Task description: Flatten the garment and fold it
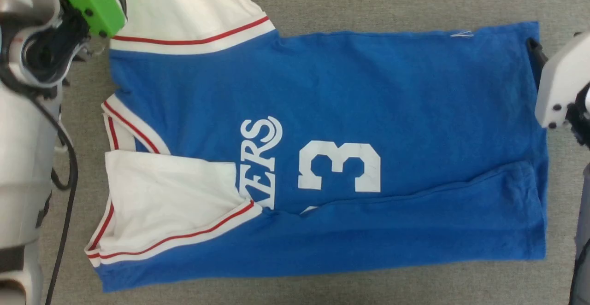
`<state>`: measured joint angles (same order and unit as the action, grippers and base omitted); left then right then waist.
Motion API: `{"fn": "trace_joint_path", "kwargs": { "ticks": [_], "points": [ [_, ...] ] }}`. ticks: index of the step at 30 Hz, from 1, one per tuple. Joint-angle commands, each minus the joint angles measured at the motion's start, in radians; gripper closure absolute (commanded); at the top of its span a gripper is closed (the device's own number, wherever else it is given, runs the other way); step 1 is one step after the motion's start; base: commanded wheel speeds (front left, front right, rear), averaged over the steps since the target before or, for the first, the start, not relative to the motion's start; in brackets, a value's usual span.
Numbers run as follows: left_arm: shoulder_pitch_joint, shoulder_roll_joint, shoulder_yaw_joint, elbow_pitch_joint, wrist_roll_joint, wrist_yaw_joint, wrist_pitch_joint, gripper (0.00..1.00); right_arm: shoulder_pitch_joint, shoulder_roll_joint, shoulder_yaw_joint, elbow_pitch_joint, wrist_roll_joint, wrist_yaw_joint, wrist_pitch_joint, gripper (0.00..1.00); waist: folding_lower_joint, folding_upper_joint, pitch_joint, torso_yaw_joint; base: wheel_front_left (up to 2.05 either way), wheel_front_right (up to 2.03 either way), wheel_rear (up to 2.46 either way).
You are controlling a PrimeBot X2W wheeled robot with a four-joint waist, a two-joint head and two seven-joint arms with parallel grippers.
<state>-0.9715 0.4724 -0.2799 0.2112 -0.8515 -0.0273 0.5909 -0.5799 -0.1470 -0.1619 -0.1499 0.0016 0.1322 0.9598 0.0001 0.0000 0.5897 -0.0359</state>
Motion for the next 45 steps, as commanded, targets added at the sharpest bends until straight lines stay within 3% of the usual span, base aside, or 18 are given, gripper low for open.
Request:
{"fn": "trace_joint_path", "kwargs": {
  "ticks": [1, 7, 8, 9, 10, 11, 18, 24, 34, 45],
  "points": [
    [0.036, 0.009, 0.008, -0.034, -0.008, -0.005, -0.012, 1.00, -0.033, -0.017, 0.011, 0.020, -0.012, -0.002, 0.016, 0.00, -0.0001, 0.0000, 0.008, 0.011, 0.00, 0.00, 0.00],
    [0.127, 0.014, 0.022, -0.146, -0.022, 0.004, -0.040, 1.00, -0.084, -0.052, 0.061, 0.108, -0.027, -0.002, 0.074, 0.00, -0.0001, 0.0000, 0.033, 0.040, 0.00, 0.00, 0.00],
    [0.134, 0.014, 0.023, -0.153, -0.023, 0.005, -0.043, 1.00, -0.084, -0.053, 0.067, 0.120, -0.025, -0.002, 0.089, 0.05, -0.0001, 0.0000, 0.034, 0.043, 0.00, 0.00, 0.00],
    [0.140, 0.012, 0.025, -0.161, -0.025, 0.005, -0.049, 1.00, -0.082, -0.054, 0.073, 0.132, -0.021, -0.002, 0.111, 0.65, -0.0001, 0.0000, 0.034, 0.045, 0.00, 0.00, 0.00],
    [0.145, 0.011, 0.026, -0.167, -0.025, 0.004, -0.056, 1.00, -0.083, -0.053, 0.077, 0.136, -0.014, -0.002, 0.128, 0.88, -0.0001, 0.0000, 0.033, 0.047, 0.00, 0.00, 0.00],
    [0.150, 0.008, 0.027, -0.172, -0.025, -0.003, -0.072, 1.00, -0.086, -0.048, 0.071, 0.134, -0.006, -0.002, 0.145, 1.00, -0.0001, 0.0000, 0.026, 0.049, 0.00, 0.00, 0.00],
    [0.193, 0.008, 0.071, -0.203, -0.070, -0.030, -0.128, 1.00, -0.068, -0.031, 0.026, 0.084, 0.011, -0.002, 0.065, 1.00, -0.0001, 0.0000, -0.056, 0.040, 0.00, 0.00, 0.00],
    [0.344, 0.032, 0.126, -0.278, -0.116, -0.026, -0.157, 1.00, 0.043, -0.025, -0.008, 0.057, 0.048, -0.002, -0.015, 1.00, -0.0001, 0.0000, -0.153, 0.031, 0.00, 0.00, 0.00],
    [0.713, -0.010, 0.182, -0.363, -0.185, 0.039, -0.222, 1.00, 0.258, 0.042, -0.092, 0.047, 0.106, -0.002, -0.094, 1.00, -0.0001, 0.0000, -0.273, 0.041, 0.00, 0.00, 0.00],
    [0.976, -0.070, 0.195, -0.328, -0.212, 0.093, -0.274, 1.00, 0.389, 0.085, -0.103, 0.102, 0.129, -0.002, -0.128, 1.00, -0.0001, 0.0000, -0.317, 0.028, 0.00, 0.00, 0.00]
  ]
}}
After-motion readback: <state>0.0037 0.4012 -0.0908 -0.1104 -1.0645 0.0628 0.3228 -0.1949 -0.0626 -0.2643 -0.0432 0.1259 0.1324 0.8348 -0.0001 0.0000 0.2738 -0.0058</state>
